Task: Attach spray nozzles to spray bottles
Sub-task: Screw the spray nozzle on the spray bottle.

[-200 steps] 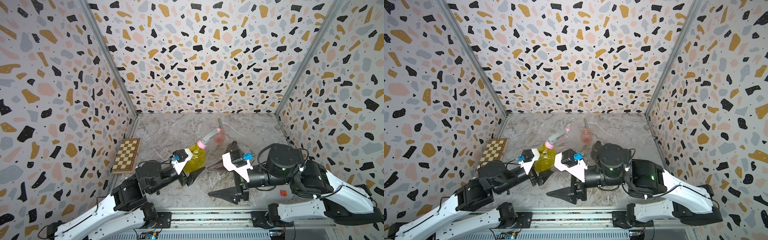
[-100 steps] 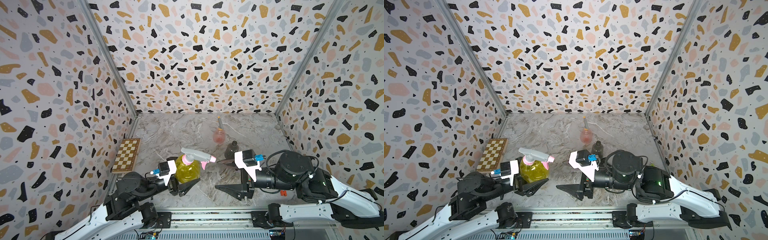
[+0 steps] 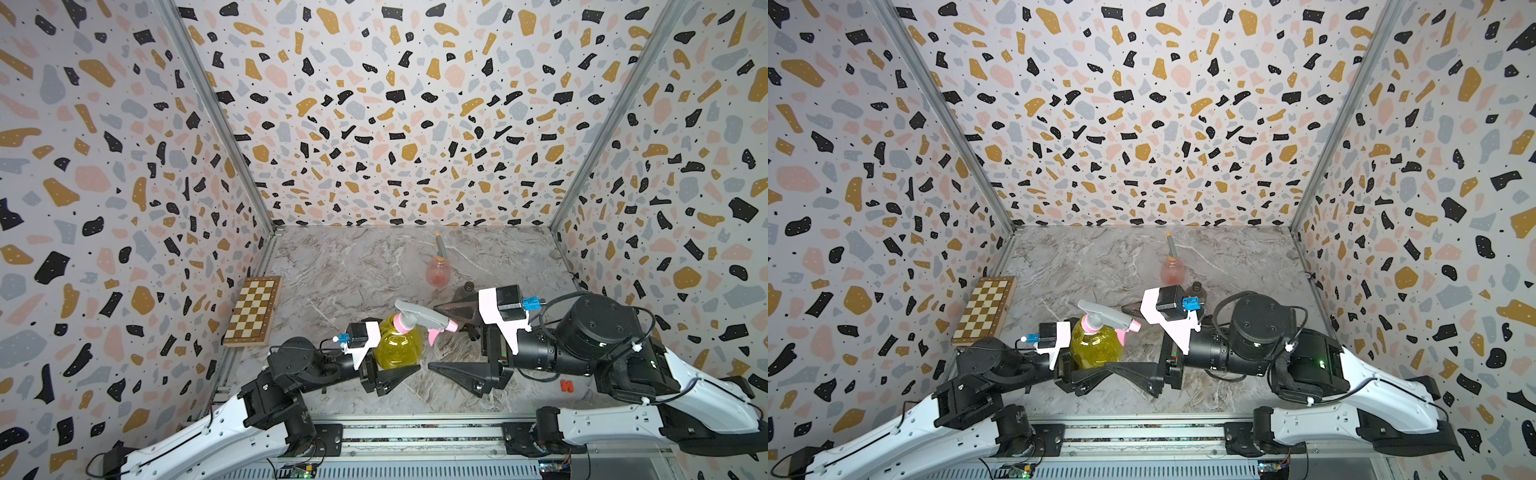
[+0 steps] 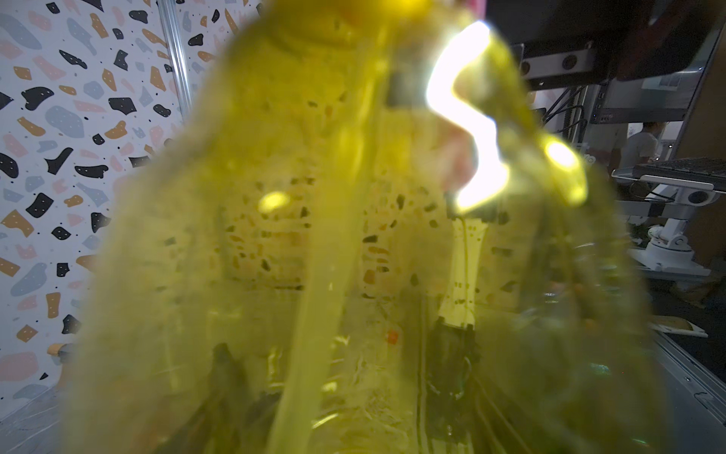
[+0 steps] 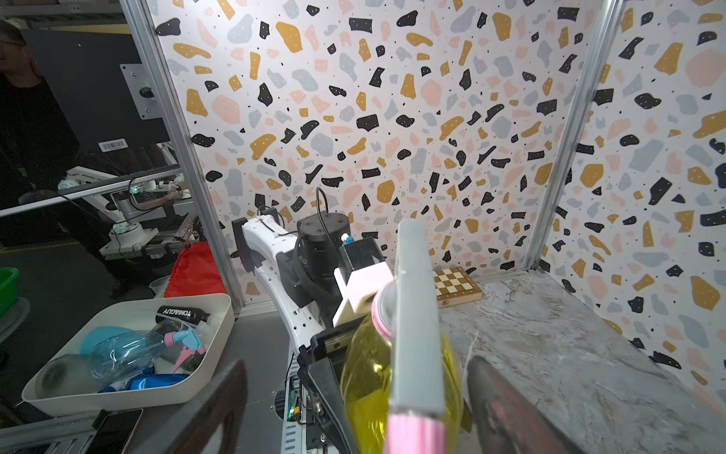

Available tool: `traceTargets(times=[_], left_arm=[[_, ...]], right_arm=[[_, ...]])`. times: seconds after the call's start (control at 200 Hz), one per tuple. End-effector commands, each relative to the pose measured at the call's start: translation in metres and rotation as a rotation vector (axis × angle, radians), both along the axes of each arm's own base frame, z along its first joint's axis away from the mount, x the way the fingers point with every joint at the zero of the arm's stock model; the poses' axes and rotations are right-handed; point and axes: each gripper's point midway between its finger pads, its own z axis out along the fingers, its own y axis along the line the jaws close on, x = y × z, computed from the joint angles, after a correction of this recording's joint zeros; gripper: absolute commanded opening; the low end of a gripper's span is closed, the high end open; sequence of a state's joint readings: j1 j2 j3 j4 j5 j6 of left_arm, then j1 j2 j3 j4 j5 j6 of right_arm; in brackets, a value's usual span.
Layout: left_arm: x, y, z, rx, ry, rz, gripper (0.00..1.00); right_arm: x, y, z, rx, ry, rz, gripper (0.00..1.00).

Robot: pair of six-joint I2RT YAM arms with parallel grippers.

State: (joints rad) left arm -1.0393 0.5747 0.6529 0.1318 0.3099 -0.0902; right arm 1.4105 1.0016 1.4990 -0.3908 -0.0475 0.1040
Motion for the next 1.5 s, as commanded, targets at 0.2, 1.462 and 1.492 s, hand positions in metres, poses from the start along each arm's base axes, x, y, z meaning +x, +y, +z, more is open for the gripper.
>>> traceTargets(times=[0.2,1.462,1.492], left_arm=[[-0.003,0.002,0.016,-0.026,-0.023,-0.007,0.00],[-0.051,0.014,0.013,0.237,-0.016,-0.234,0.00],[-0.053,0.015,0.015,0.231,-0.021,-0.246,0.00]], right_arm=[[0.020,0.014,0.004,-0.073,0.070,-0.108,0.56],[-0.007,0.014,-0.046,-0.305,0.037,0.245,0.00],[-0.009,0.015,-0.047,-0.308,0.036,0.260,0.00]])
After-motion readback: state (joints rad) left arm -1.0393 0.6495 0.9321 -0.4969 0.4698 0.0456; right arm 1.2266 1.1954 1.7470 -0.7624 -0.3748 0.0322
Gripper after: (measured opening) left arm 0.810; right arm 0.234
